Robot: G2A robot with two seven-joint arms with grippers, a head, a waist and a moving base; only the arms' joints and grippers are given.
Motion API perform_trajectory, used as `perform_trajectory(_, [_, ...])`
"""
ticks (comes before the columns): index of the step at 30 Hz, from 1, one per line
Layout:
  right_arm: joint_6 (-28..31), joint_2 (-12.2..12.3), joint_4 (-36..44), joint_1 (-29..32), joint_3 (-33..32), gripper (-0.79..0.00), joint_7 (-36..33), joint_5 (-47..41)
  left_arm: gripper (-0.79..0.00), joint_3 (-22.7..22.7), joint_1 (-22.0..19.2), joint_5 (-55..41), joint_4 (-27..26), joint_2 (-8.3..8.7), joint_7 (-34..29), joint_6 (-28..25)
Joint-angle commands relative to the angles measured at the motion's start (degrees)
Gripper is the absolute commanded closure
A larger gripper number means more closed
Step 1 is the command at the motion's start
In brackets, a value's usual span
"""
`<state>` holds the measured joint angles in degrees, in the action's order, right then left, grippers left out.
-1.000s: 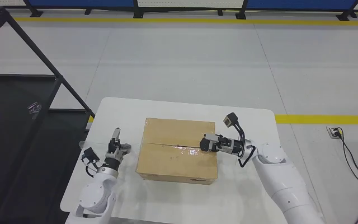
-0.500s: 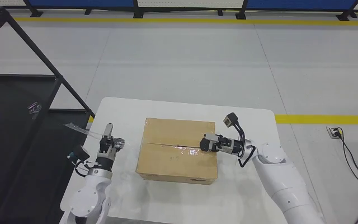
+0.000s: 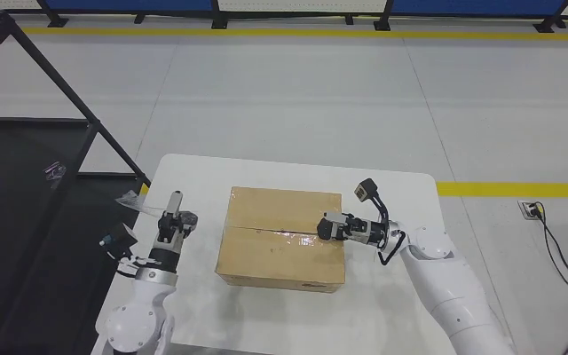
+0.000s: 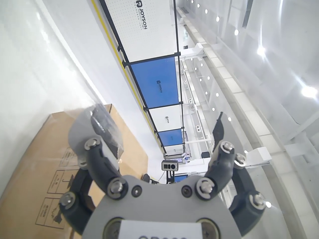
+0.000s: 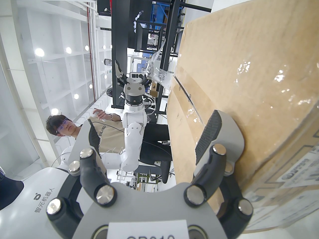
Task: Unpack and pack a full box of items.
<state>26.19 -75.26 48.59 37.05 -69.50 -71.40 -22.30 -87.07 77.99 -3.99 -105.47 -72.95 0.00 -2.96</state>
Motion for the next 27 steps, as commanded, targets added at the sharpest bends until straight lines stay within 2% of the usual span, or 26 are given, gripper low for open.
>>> perform_trajectory(1, [0.00,0.00,0.00,0.00,0.00,-0.785,0.00,0.00,-0.785,0.37,0.01,1.72,-0.82,-0.05,0.83,0.39])
perform_trajectory(8, [0.00,0.00,0.00,0.00,0.00,-0.785,0.00,0.00,-0.785,2.27,-0.96,5.47,-2.61,-0.30,1.83,1.99])
perform_trajectory(13, [-1.39,0.40,4.21,2.46,0.04,-0.785,2.78,1.54,-0.785,3.54,-2.32,6.94,-2.91,-0.49,1.55,3.36])
perform_trajectory(27, [-2.64,1.29,7.68,4.35,0.02,-0.785,3.65,2.33,-0.785,5.30,-4.91,8.53,-0.85,-0.97,1.02,5.37])
